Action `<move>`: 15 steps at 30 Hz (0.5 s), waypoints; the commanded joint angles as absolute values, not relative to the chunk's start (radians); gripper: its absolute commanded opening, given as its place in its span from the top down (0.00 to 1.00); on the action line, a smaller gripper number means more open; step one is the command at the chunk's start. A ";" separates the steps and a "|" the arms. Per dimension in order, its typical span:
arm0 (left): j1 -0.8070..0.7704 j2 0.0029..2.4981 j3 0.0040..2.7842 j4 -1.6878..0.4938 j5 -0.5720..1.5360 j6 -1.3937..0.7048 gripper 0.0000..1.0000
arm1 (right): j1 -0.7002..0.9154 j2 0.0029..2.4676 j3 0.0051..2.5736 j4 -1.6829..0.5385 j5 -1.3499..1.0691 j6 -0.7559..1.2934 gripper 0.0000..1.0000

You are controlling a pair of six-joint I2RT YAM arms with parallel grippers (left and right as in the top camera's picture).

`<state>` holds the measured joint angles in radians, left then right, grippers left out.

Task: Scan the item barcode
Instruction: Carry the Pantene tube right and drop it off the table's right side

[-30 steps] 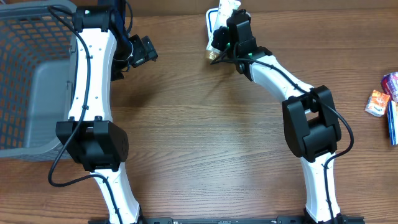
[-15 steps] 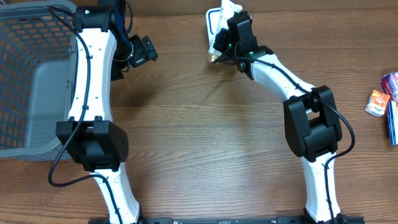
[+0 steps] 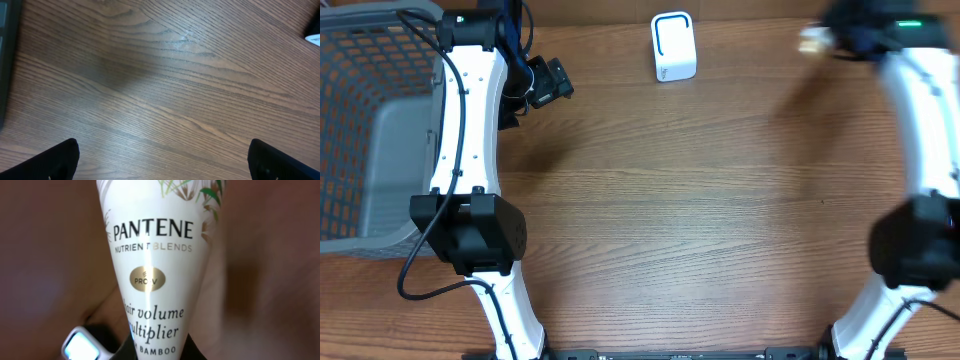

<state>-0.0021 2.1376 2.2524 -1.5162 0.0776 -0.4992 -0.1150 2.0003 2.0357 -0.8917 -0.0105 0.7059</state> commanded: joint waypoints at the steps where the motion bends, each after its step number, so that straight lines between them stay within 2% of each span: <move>1: 0.000 2.132 2.262 -1.517 0.070 -0.513 0.00 | -0.215 2.009 2.046 -1.018 -0.002 0.665 0.96; 7: 0.000 2.132 2.262 -1.517 0.070 -0.513 0.00 | -0.306 2.078 1.978 -1.155 -0.001 0.430 0.96; 15: 0.000 2.132 2.262 -1.517 0.070 -0.513 0.00 | -0.366 2.130 1.793 -1.048 0.059 0.389 0.96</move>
